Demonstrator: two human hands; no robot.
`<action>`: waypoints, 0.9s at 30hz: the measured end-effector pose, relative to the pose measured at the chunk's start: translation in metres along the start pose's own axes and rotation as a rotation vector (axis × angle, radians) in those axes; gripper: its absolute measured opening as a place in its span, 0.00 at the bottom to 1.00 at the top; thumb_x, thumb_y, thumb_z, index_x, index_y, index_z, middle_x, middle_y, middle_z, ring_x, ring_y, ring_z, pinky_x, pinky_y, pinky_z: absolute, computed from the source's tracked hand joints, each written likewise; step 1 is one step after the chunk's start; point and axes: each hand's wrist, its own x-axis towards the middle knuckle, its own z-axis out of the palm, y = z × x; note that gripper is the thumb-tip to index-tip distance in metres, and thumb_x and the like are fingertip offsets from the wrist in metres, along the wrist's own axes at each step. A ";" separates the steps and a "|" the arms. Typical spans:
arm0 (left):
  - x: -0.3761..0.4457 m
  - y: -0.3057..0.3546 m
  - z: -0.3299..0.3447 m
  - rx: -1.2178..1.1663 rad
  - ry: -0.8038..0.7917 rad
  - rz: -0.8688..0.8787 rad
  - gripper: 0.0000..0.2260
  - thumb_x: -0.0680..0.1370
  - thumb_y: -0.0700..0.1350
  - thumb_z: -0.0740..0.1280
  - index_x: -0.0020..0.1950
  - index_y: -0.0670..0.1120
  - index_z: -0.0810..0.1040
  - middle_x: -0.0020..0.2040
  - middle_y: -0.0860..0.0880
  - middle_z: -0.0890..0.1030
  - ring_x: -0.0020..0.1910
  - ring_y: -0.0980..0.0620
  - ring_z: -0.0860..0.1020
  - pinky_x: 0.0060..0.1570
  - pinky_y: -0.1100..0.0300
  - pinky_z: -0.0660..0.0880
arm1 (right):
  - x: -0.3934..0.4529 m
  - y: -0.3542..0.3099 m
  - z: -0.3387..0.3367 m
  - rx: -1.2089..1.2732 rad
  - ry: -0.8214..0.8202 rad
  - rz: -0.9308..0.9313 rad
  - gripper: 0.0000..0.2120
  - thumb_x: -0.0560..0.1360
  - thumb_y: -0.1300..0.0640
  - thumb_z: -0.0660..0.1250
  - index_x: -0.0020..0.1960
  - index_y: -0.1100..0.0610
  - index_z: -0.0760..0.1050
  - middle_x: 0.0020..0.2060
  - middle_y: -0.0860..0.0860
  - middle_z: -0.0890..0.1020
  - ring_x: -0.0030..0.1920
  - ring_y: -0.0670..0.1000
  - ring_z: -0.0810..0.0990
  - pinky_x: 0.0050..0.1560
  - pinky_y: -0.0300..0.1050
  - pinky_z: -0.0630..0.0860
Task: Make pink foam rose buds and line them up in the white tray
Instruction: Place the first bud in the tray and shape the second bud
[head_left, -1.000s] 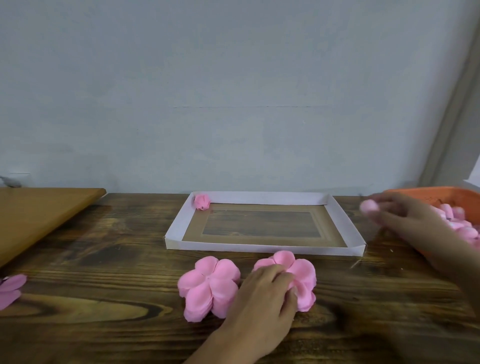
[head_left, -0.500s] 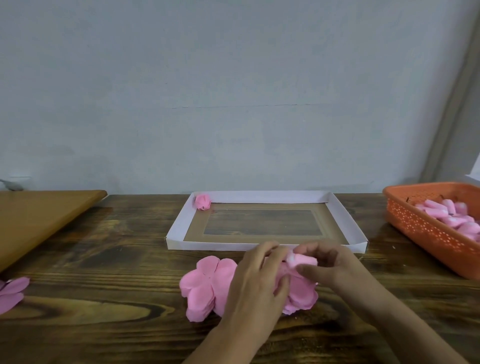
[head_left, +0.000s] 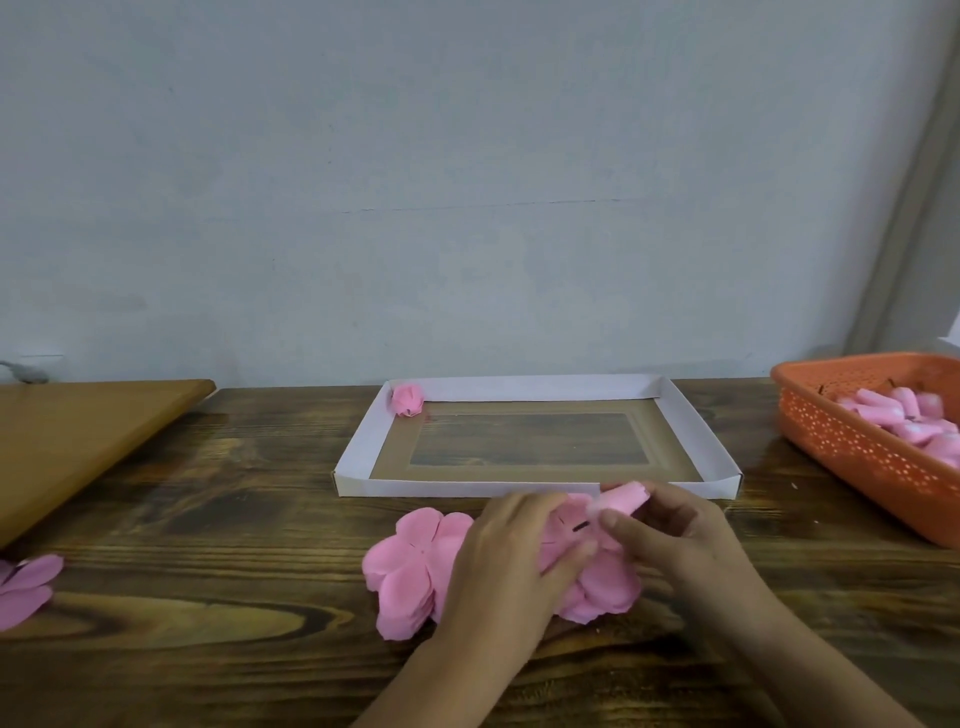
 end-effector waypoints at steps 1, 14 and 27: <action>0.001 -0.002 -0.002 0.037 0.012 -0.014 0.18 0.79 0.62 0.61 0.66 0.59 0.76 0.56 0.70 0.72 0.55 0.73 0.70 0.53 0.77 0.66 | 0.001 0.002 -0.001 0.010 0.053 0.010 0.11 0.69 0.48 0.76 0.51 0.47 0.85 0.47 0.55 0.87 0.49 0.56 0.86 0.47 0.59 0.84; 0.003 -0.013 0.006 0.153 -0.078 -0.107 0.09 0.81 0.47 0.65 0.58 0.54 0.82 0.51 0.58 0.83 0.49 0.61 0.77 0.58 0.59 0.75 | 0.004 0.016 -0.005 -0.063 0.122 -0.061 0.04 0.77 0.58 0.70 0.51 0.56 0.81 0.45 0.54 0.86 0.47 0.54 0.86 0.44 0.48 0.82; 0.003 -0.012 0.002 0.214 -0.025 -0.074 0.11 0.81 0.47 0.62 0.44 0.49 0.84 0.41 0.60 0.74 0.45 0.59 0.73 0.42 0.68 0.63 | 0.005 0.018 -0.005 -0.078 0.221 -0.090 0.04 0.78 0.58 0.70 0.47 0.50 0.82 0.44 0.52 0.86 0.49 0.57 0.84 0.49 0.59 0.82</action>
